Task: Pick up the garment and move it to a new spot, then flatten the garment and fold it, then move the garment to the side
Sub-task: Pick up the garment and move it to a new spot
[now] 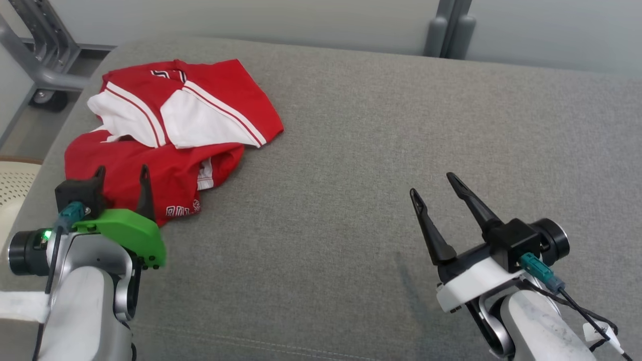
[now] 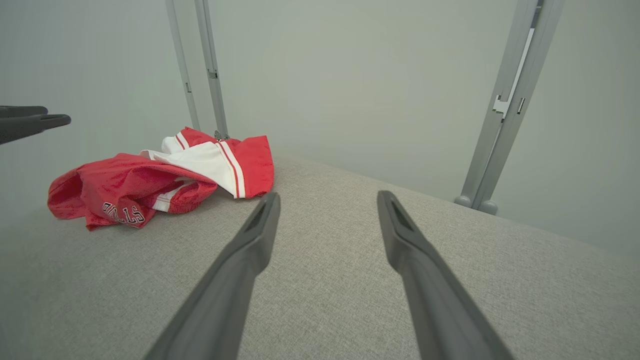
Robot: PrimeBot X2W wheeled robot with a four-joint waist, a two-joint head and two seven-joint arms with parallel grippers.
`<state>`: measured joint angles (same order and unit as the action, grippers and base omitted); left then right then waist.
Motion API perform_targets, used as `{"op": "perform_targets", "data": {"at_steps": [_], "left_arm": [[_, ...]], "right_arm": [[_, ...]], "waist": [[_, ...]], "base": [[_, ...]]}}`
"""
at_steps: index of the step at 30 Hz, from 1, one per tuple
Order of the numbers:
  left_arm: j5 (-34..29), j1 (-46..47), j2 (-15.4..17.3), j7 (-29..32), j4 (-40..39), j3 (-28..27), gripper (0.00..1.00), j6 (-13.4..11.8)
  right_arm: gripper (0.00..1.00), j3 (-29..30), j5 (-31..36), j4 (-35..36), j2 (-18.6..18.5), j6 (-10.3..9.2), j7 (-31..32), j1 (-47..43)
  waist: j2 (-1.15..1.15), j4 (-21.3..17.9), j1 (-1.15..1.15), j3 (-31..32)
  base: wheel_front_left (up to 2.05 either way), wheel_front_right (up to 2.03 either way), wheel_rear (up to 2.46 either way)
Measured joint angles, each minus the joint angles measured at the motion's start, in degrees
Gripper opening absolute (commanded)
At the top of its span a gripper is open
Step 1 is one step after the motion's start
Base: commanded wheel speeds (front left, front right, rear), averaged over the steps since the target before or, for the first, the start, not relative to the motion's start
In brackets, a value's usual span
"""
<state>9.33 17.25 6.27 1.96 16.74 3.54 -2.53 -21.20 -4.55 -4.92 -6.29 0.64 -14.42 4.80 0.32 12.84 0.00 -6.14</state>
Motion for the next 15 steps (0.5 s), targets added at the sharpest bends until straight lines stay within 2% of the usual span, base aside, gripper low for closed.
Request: {"op": "perform_targets", "data": {"at_steps": [15], "left_arm": [[1.01, 8.89, -1.21, 4.39, 9.21, 0.52, 1.00, 0.58]], "right_arm": [[1.00, 0.90, 1.29, 1.86, -1.65, 0.59, 0.10, 6.22]], "waist": [[0.00, -5.30, 0.00, -10.57]], "base": [[0.00, 0.00, 0.00]]}}
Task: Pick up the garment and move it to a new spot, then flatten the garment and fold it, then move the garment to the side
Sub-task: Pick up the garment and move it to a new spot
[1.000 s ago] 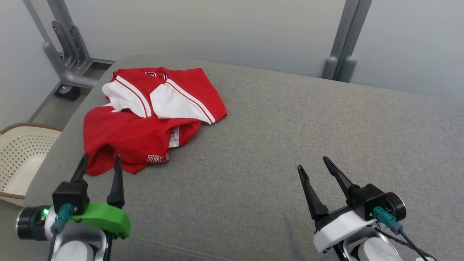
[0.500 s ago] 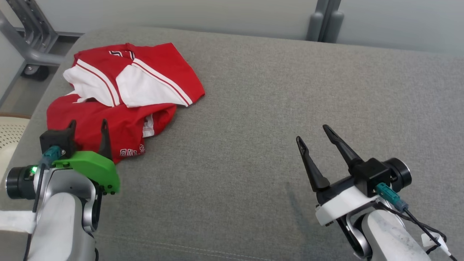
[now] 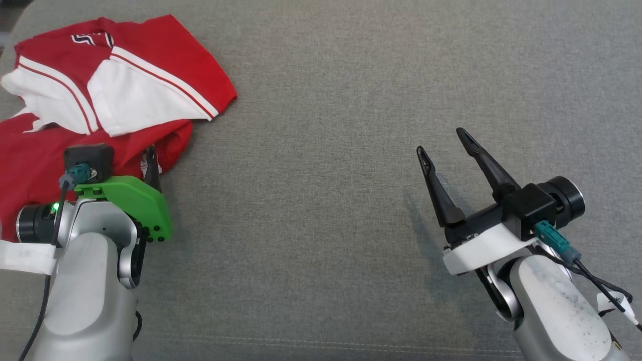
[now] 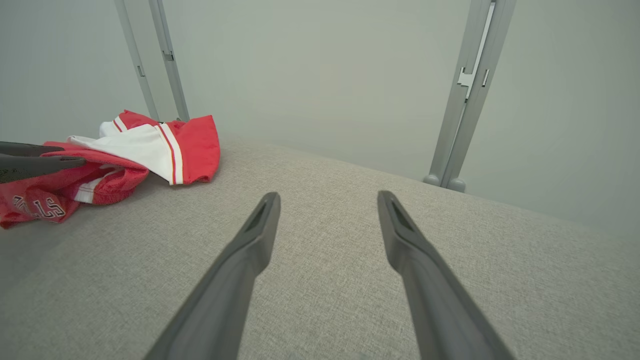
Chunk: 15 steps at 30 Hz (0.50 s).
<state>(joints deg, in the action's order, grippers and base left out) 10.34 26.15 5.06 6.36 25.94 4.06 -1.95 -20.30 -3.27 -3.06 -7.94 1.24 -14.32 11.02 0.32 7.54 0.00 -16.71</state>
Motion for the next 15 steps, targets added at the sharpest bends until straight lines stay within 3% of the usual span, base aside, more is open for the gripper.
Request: {"op": "perform_targets", "data": {"at_steps": [9, 10, 12, 15], "left_arm": [[-1.82, 3.41, 1.11, 0.75, 6.78, -0.59, 1.00, -1.81], [-1.94, 3.55, 1.11, 0.92, 7.22, -0.76, 0.95, -2.23], [-1.98, 3.91, 1.08, 1.13, 8.05, -1.20, 0.00, -2.70], [-1.94, 4.58, 1.04, 0.38, 9.03, -2.02, 0.00, -2.86]], "right_arm": [[1.00, 1.42, -0.01, -0.43, -0.66, -0.08, -0.01, 1.61], [1.00, 1.42, -0.01, -0.59, -0.65, -0.08, -0.01, 1.64], [1.00, 1.42, -0.03, -0.91, -0.59, -0.08, -0.02, 1.71], [1.00, 1.43, -0.04, -1.35, -0.46, -0.08, -0.02, 1.80]], "waist": [[0.00, -2.01, 0.00, -4.14], [0.00, -2.10, 0.00, -4.34], [0.00, -2.16, 0.00, -4.55], [0.00, -2.08, 0.00, -4.50]], "base": [[0.00, 0.00, 0.00], [0.00, 0.00, 0.00], [0.00, 0.00, 0.00], [0.00, 0.00, 0.00]]}}
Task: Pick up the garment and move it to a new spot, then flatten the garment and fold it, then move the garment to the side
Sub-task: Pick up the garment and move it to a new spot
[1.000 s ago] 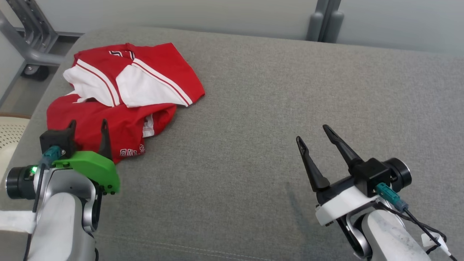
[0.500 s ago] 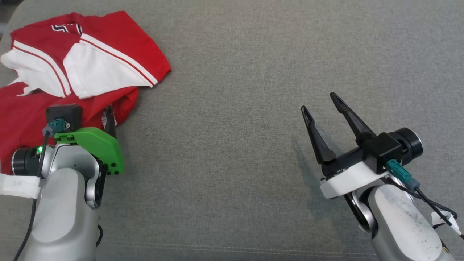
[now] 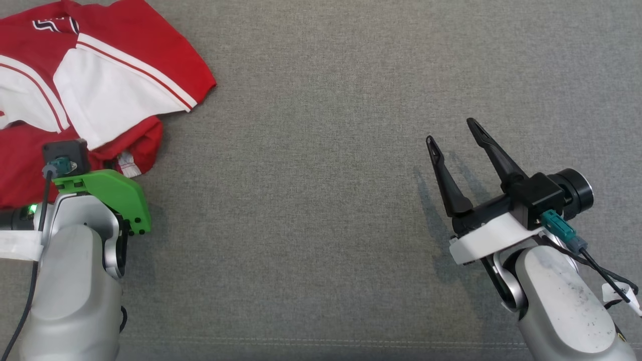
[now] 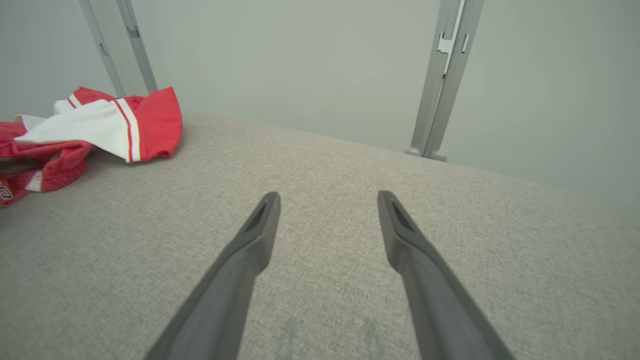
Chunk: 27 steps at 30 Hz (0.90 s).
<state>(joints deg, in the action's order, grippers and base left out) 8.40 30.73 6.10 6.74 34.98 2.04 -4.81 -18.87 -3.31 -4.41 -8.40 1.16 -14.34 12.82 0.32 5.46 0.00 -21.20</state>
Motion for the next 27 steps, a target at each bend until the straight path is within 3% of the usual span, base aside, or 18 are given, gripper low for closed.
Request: {"op": "perform_targets", "data": {"at_steps": [14, 27], "left_arm": [[5.16, 0.54, -3.55, -12.01, -2.21, -3.07, 0.00, -0.24], [5.20, 0.14, -3.65, -18.41, -8.81, 0.93, 0.00, 3.42]], "right_arm": [[1.00, 1.82, -1.30, -3.67, 1.21, -0.79, -0.10, 0.62], [1.00, 1.90, -3.25, -4.57, 3.10, -1.31, -0.10, -1.96]], "waist": [[0.00, 0.53, 0.00, 4.66], [0.00, 0.45, 0.00, 13.31]], "base": [[0.00, 0.00, 0.00], [0.00, 0.00, 0.00]]}}
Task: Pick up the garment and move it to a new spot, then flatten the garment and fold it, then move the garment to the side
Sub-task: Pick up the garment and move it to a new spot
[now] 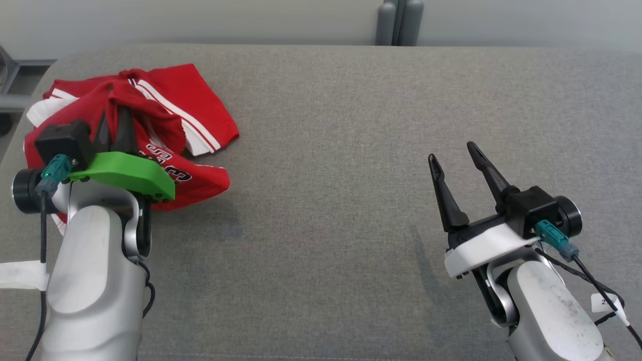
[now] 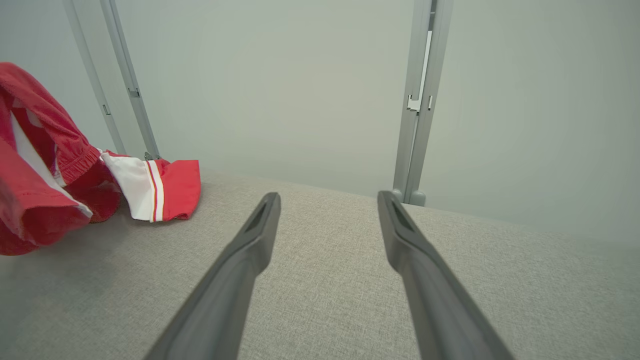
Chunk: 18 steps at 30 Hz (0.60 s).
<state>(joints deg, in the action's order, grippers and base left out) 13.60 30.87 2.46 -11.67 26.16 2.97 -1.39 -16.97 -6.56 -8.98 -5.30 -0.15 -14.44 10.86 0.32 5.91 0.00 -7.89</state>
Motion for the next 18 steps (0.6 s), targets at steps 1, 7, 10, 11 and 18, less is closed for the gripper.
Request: {"op": "perform_targets", "data": {"at_steps": [1, 7, 10, 11, 18], "left_arm": [[-0.07, 0.01, 0.01, 0.00, -0.74, 0.60, 0.00, 0.37], [-0.22, 0.31, -0.11, 0.00, -4.89, 4.72, 0.00, 3.68], [0.41, 0.99, -0.31, -0.05, -7.36, 6.78, 0.00, 5.87], [0.98, 1.34, -0.44, -0.05, -8.16, 7.50, 0.00, 6.49], [5.48, 2.35, -0.93, 1.38, -13.25, 13.55, 0.00, 7.54]], "right_arm": [[1.00, -0.27, -0.01, -0.09, 0.04, 0.03, 0.00, -0.20], [1.00, -0.79, -0.01, -0.26, 0.10, 0.02, 0.00, -1.23], [1.00, -0.67, 0.00, -0.21, 0.09, -0.44, -0.02, -2.13], [1.00, -0.56, 0.01, -0.21, 0.05, -0.45, -0.08, -2.36], [1.00, -0.38, 0.09, 0.29, 0.01, -0.54, -0.10, -3.19]], "waist": [[0.00, -0.22, 0.00, 0.66], [0.00, -3.19, 0.00, 3.12], [0.00, -5.35, 0.00, 3.76], [0.00, -6.09, 0.00, 3.94], [0.00, -11.47, 0.00, 4.71]], "base": [[0.00, 0.00, 0.00], [0.00, 0.00, 0.00], [0.00, 0.00, 0.00], [0.00, 0.00, 0.00], [0.00, 0.00, 0.00]]}}
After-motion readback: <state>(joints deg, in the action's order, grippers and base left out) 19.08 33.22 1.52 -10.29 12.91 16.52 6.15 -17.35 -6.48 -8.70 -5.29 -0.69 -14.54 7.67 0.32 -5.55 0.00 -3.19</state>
